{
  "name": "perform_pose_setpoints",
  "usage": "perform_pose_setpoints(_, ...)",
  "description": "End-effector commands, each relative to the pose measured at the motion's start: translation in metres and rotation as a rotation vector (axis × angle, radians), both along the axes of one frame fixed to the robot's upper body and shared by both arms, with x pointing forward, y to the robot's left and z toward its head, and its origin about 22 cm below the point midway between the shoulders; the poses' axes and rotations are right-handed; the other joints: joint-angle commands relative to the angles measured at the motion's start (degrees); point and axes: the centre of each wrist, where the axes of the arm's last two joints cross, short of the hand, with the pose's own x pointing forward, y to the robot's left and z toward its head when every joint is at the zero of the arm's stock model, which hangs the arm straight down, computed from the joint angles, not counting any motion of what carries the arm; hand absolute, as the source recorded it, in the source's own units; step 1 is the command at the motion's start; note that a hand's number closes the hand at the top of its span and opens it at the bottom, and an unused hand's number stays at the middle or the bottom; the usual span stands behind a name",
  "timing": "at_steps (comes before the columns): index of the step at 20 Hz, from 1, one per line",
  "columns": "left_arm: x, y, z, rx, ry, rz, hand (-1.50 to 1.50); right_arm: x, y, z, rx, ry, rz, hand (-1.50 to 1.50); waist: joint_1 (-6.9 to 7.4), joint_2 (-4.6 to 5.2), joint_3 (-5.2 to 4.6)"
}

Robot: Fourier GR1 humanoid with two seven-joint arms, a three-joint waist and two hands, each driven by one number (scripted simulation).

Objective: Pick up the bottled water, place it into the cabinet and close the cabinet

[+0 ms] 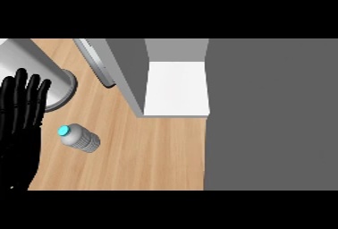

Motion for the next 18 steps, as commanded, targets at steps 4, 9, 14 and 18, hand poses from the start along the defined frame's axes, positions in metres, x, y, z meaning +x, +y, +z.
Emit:
perform_pose_setpoints(4, -0.022, 0.014, 0.002, -0.022, 0.013, 0.311, -1.5, -0.023, -0.012, -0.003, -0.046, 0.067, 0.014, -1.5, -0.28, 0.46, -0.44)
perform_pose_setpoints(9, -0.033, 0.016, -0.012, -0.341, 0.18, 0.438, -1.5, -0.054, 0.0, -0.012, 0.045, 0.184, 0.177, -1.5, -0.66, 0.23, -0.48)
perform_pose_setpoints(14, -0.068, -0.006, 0.008, -0.386, 0.183, 0.432, -1.5, -0.096, -0.011, 0.004, 0.049, 0.191, 0.182, -1.5, -0.81, 0.41, -0.42)
perform_pose_setpoints(18, -0.077, -0.014, -0.003, -0.376, 0.189, 0.442, -1.5, -0.116, -0.008, 0.016, 0.044, 0.192, 0.197, -1.5, -0.63, 0.5, -0.46)
